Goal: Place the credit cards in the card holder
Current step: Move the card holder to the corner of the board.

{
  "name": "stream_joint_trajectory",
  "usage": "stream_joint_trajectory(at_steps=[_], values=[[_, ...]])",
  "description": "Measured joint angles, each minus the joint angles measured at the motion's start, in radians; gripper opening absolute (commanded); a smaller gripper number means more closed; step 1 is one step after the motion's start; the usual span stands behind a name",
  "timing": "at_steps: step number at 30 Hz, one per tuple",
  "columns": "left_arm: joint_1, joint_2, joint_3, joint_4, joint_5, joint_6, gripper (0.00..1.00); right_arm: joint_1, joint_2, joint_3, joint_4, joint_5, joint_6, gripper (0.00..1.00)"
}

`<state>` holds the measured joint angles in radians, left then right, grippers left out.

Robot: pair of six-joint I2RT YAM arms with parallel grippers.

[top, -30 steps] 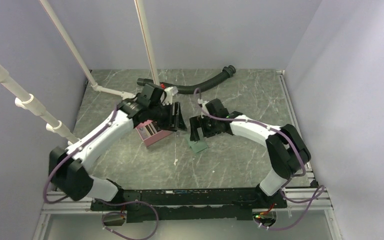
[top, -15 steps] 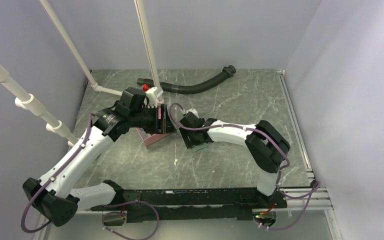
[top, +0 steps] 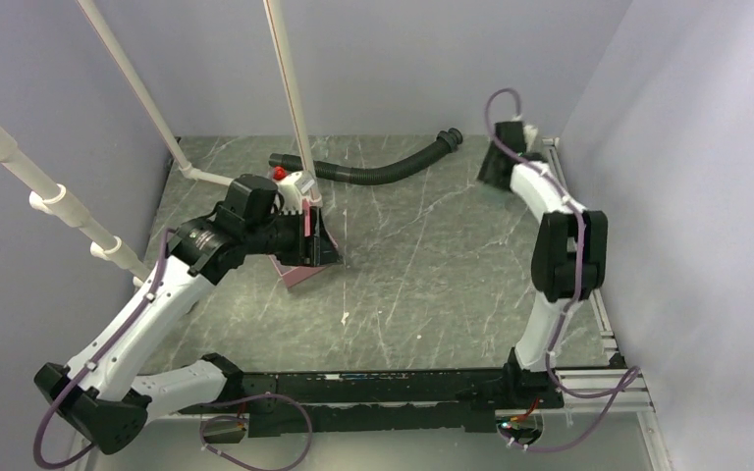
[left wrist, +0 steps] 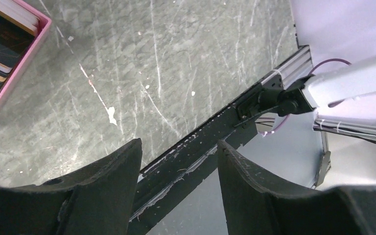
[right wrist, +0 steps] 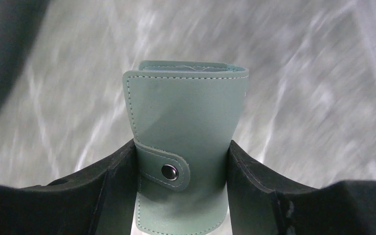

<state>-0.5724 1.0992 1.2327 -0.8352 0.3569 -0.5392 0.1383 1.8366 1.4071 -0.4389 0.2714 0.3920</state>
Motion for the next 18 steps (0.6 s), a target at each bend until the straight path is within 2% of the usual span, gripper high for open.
stream_joint_trajectory(at_steps=[4, 7, 10, 12, 13, 14, 15, 18], values=[[0.0, -0.042, -0.001, 0.004, 0.024, -0.024, 0.63, -0.184, 0.233, 0.327, -0.01, 0.011, -0.031, 0.38], [0.0, -0.082, -0.002, 0.002, 0.031, -0.039, 0.63, -0.253, 0.455, 0.618, -0.05, 0.005, -0.045, 0.45], [0.0, -0.109, 0.003, -0.01, 0.03, -0.048, 0.63, -0.285, 0.552, 0.706, -0.055, -0.002, -0.066, 0.49], [0.0, -0.111, 0.023, -0.024, 0.029, -0.049, 0.63, -0.29, 0.597, 0.724, -0.071, -0.013, -0.09, 0.61], [0.0, -0.11, 0.033, -0.026, 0.028, -0.048, 0.63, -0.289, 0.613, 0.727, -0.085, -0.017, -0.101, 0.72], [0.0, -0.107, 0.047, -0.032, 0.027, -0.048, 0.62, -0.285, 0.63, 0.73, -0.097, -0.019, -0.114, 0.87], [0.0, -0.104, 0.059, -0.037, 0.027, -0.048, 0.61, -0.281, 0.64, 0.732, -0.102, -0.017, -0.123, 0.97], [0.0, -0.094, 0.084, -0.045, 0.027, -0.045, 0.62, -0.271, 0.648, 0.763, -0.169, -0.01, -0.14, 1.0]])
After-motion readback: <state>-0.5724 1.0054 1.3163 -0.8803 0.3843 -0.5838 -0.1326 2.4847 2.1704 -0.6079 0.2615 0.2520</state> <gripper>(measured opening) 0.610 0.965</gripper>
